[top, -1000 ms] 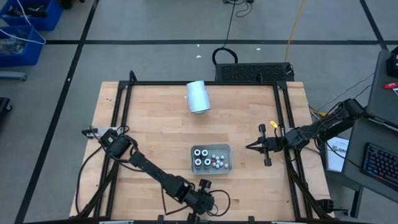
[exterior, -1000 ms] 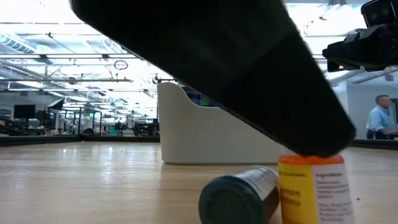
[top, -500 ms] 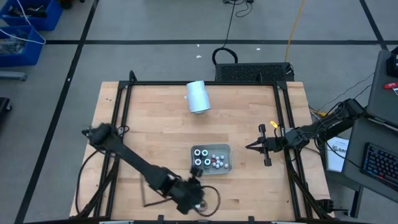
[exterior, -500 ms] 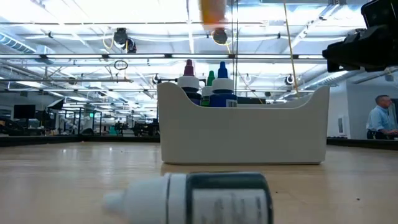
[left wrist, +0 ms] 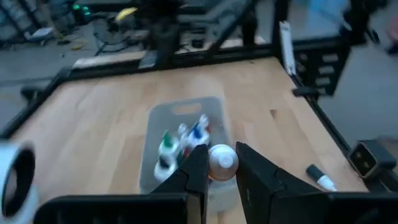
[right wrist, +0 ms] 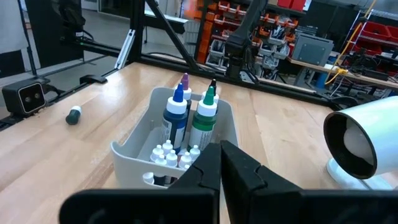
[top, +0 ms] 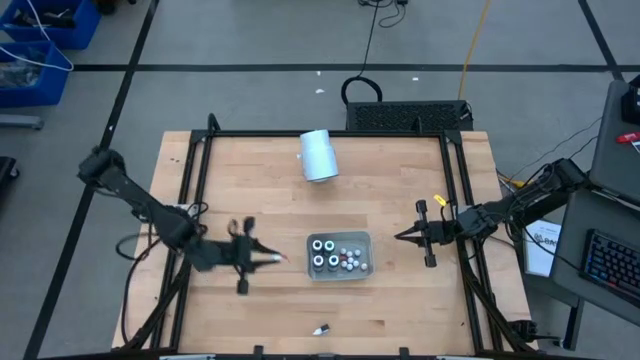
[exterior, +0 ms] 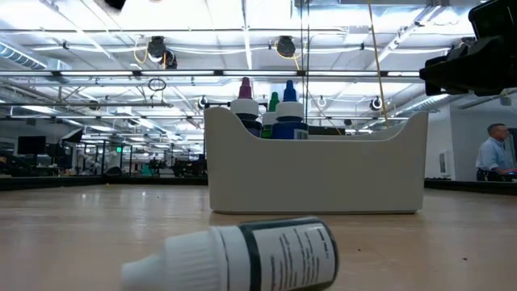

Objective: Pick & Place food coloring
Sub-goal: Put the small yellow food coloring into the gray bin

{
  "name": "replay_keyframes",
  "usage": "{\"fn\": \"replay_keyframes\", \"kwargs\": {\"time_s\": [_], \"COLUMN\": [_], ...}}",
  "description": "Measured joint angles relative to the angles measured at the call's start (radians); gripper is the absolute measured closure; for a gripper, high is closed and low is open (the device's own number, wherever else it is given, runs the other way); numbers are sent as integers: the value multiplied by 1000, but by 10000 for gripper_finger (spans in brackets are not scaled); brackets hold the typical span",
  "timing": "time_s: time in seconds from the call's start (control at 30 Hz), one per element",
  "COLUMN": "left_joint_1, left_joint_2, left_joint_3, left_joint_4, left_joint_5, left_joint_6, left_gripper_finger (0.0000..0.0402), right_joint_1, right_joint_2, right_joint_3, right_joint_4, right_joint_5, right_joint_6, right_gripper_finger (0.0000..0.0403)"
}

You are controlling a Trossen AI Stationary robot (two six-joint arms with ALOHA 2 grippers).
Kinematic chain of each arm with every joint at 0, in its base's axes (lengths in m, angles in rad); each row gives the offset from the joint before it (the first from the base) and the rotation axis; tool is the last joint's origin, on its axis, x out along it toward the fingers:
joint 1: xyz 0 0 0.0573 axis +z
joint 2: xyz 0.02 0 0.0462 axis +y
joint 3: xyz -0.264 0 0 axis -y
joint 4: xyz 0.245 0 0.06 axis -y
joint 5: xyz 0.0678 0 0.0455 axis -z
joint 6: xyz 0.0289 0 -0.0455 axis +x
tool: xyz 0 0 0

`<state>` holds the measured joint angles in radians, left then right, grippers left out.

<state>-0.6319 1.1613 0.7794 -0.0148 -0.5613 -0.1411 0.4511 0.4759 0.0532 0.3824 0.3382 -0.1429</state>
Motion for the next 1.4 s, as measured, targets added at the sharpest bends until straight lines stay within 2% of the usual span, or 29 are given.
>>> {"fn": "replay_keyframes", "kwargs": {"time_s": [0.13, 0.27, 0.4, 0.53, 0.63, 0.73, 0.83, 1.0, 1.13, 1.3, 1.4], "left_joint_1": [10, 25, 40, 62, 87, 118, 155, 243, 327, 403, 429], "left_joint_2": [-177, -285, -330, -319, -264, -144, 23, 336, 568, 800, 883], "left_joint_3": [-268, -446, -521, -497, -393, -223, -25, 310, 548, 722, 801], "left_joint_4": [217, 346, 415, 413, 389, 313, 206, 103, -60, -151, -196], "left_joint_5": [-18, -19, -19, -19, -9, 43, 96, 272, 362, 486, 509], "left_joint_6": [-80, -133, -170, -206, -183, -115, -67, 35, 47, 12, 9], "left_gripper_finger": [343, 343, 343, 343, 343, 343, 343, 343, 343, 341, 338], "right_joint_1": [0, 0, 0, 0, 0, 0, 0, 0, 0, 0, 0], "right_joint_2": [0, 0, 0, 0, 0, 0, 0, 0, 0, 0, 0], "right_joint_3": [0, 0, 0, 0, 0, 0, 0, 0, 0, 0, 0], "right_joint_4": [2, 10, 10, 10, 10, 12, 22, 33, 32, 19, 8], "right_joint_5": [0, 0, 0, 0, 2, 3, 2, 2, 2, 1, 1], "right_joint_6": [0, 0, 0, -1, -4, -8, -8, -8, -8, -8, -8], "right_gripper_finger": [403, 403, 403, 403, 403, 403, 403, 403, 403, 403, 403]}}
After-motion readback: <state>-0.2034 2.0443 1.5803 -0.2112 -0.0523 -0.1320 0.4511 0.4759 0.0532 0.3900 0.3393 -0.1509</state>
